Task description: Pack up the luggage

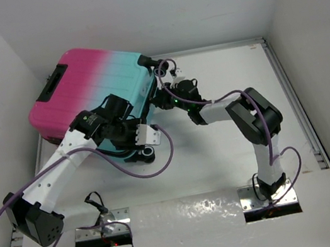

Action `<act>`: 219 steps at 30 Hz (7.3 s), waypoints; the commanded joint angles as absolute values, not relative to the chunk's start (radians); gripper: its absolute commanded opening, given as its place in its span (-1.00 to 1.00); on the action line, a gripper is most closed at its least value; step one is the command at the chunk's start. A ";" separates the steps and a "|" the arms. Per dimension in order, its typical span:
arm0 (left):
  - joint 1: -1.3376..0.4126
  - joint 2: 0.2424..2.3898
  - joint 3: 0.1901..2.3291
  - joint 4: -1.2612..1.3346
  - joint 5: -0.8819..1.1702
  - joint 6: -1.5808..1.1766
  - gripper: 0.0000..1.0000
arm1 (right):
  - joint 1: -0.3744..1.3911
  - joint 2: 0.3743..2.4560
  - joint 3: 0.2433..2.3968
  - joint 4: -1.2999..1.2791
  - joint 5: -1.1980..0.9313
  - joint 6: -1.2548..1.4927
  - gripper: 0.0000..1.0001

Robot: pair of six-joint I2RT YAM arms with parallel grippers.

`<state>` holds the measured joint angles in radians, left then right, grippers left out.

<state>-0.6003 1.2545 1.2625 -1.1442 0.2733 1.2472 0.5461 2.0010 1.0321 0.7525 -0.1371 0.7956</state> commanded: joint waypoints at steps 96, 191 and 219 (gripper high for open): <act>0.232 1.781 1.344 -0.483 0.124 0.327 0.09 | 0.711 1.968 0.850 1.117 -0.391 0.659 -1.00; -0.108 1.417 1.601 -0.712 0.028 0.361 0.62 | 0.465 1.901 1.073 0.597 -0.064 0.603 -0.45; 0.652 1.416 1.333 -0.712 -0.043 0.313 0.75 | -0.163 1.161 0.946 -0.546 0.230 0.494 0.98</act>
<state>0.6556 1.4334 1.3361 -0.7609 -0.0410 0.3164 -0.1646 1.2072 0.9367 -0.5251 0.1078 0.4465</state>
